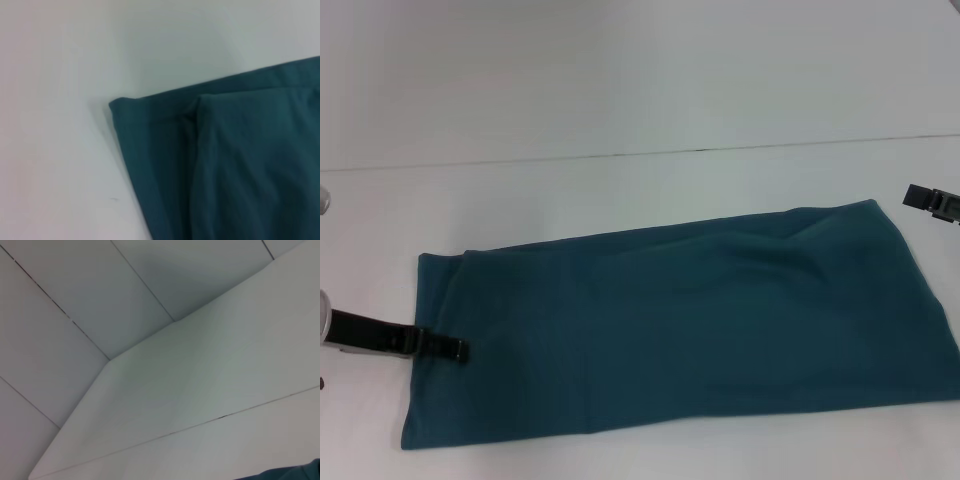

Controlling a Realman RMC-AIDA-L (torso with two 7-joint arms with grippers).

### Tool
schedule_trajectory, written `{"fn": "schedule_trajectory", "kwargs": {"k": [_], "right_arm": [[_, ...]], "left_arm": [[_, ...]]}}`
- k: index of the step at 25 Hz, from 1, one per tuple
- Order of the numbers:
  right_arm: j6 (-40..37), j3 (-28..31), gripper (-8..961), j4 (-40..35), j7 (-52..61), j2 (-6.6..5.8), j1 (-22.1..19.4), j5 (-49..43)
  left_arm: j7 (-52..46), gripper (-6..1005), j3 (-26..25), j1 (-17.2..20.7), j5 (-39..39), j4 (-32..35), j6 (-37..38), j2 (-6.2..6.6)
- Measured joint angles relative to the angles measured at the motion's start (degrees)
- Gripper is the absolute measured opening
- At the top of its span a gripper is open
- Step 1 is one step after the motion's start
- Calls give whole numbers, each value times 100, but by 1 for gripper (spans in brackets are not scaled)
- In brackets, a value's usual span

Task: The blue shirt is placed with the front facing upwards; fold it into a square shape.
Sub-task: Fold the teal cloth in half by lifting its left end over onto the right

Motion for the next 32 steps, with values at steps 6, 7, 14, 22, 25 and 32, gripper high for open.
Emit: {"fn": "schedule_trajectory", "kwargs": {"k": [6,7,14,22,25,32], "right_arm": [[0,0,924,0,0,0,0,0],[0,1,924,0,0,0,0,-1],[0,0,924,0,0,-2,-13,1],[0,1,924,0,0,-18,-17,4],[0,5,924,0,0,-19,-17,4],[7,14,923,0,0,-27,-17,4]], "left_arm": [[0,890,141,-30,9,-6,16,-14],[0,890,170,-42,9,-26,17,-15],[1,891,251,-125,0,-150,31,-10],[39,888,294,-215,-39,-130,181,-32],[46,887,294,-259,-42,-114,217,-37],[59,885,293,-281,-46,-121,218,-22]]}}
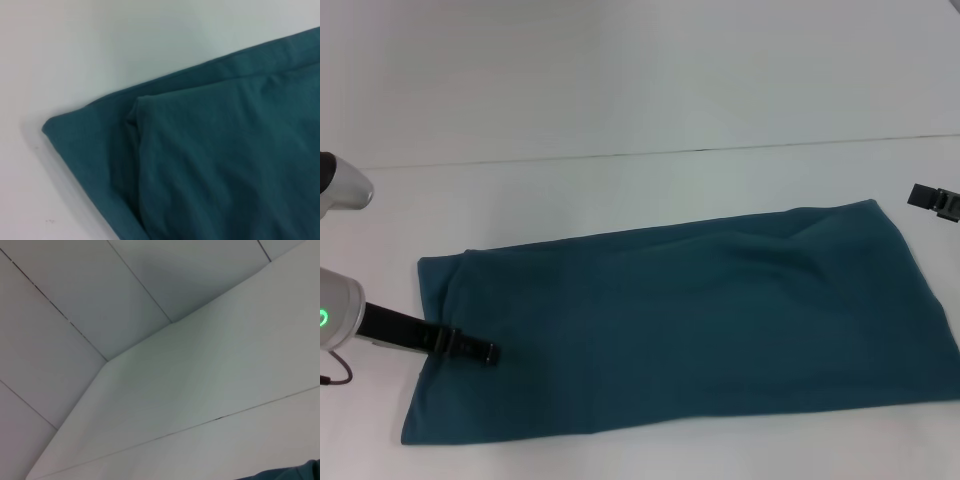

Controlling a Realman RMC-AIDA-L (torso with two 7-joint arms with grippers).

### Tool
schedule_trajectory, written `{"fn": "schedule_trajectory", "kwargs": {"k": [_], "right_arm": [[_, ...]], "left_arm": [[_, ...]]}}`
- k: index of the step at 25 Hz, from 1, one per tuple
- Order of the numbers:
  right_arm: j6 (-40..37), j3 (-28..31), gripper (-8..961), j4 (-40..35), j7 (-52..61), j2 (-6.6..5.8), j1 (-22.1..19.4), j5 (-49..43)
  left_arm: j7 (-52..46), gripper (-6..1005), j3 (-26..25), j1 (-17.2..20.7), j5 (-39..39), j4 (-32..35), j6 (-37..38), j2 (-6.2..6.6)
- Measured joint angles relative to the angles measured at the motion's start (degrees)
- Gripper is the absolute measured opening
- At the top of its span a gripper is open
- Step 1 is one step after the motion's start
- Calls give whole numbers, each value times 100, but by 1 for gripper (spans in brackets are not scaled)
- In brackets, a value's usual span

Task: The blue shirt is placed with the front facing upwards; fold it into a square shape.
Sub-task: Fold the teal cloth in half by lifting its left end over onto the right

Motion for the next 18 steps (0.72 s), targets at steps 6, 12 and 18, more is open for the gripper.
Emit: {"fn": "schedule_trajectory", "kwargs": {"k": [6,12,18], "right_arm": [[9,0,923,0,0,0,14,0],[-3,12,923,0,0,-2,18,0],[-7,16,923,0,0,-9,17,2]], "left_arm": [[10,883,0,0,0,56,-12,-12],[-1,739,-2,0,3,14,-97,9],[-15,491,1,0,12,9,-101,19]]}}
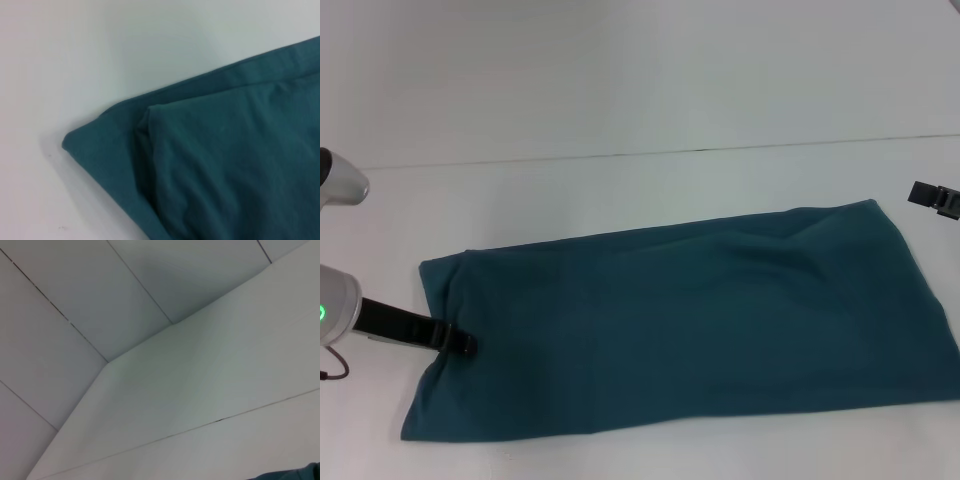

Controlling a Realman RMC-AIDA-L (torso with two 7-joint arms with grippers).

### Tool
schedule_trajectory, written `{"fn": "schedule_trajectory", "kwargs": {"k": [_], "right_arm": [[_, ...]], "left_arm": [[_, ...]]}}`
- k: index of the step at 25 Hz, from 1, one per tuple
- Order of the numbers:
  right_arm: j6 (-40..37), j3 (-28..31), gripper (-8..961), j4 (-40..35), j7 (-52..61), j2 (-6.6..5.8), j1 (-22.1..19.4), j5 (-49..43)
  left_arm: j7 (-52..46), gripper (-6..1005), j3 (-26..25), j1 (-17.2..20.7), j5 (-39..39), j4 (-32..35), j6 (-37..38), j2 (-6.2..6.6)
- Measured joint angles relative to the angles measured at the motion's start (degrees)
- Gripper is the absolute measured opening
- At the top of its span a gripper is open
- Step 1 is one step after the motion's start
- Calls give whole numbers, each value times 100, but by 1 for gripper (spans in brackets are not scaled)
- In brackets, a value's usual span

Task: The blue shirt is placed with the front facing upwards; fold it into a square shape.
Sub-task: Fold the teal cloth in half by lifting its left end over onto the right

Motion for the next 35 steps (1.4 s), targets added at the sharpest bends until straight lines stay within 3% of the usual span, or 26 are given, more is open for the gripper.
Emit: {"fn": "schedule_trajectory", "kwargs": {"k": [5,16,35], "right_arm": [[-1,6,923,0,0,1,-6,3],[2,3,923,0,0,0,-1,8],[31,22,922,0,0,35,10,6]], "left_arm": [[3,250,0,0,16,2,-3,1],[30,54,0,0,36,-1,-2,8],[43,55,-320,61,470,173,38,173]]}}
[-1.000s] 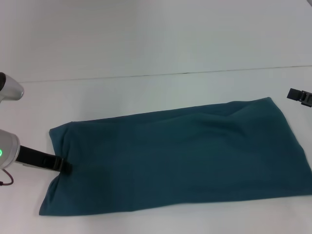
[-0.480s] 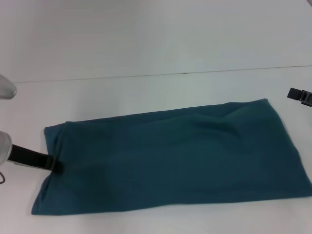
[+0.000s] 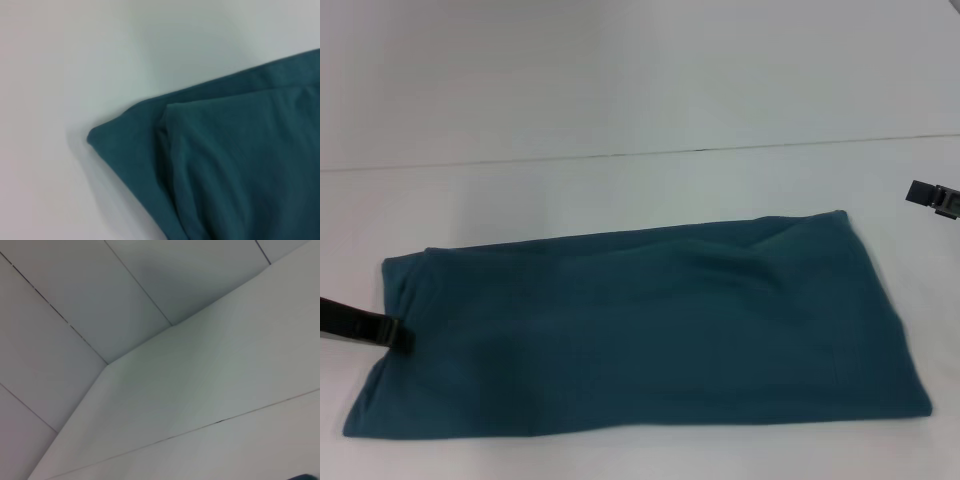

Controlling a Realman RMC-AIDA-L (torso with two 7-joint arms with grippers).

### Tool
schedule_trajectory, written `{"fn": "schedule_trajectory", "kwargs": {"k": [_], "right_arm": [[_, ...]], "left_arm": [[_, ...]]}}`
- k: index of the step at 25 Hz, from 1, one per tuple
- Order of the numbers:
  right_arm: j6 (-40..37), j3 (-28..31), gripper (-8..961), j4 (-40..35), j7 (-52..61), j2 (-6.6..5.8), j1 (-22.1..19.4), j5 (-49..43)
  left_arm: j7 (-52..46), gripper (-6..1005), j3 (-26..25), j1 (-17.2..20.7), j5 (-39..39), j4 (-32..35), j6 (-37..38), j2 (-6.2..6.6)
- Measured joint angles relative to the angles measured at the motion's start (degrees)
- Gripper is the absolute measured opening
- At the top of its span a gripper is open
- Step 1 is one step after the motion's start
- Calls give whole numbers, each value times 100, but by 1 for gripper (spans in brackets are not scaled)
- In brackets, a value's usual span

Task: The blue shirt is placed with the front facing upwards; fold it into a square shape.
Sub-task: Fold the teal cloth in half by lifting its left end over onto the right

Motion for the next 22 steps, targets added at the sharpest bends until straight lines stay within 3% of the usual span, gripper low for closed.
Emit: {"fn": "schedule_trajectory", "kwargs": {"k": [13,22], "right_arm": [[6,-10,922,0,0,0,39,0],[22,-25,922,0,-12,-16,40,0]], "left_arm": [[118,55,-287,20,74,113,248,30],[455,56,-287,38,-978,371,921,14]]}}
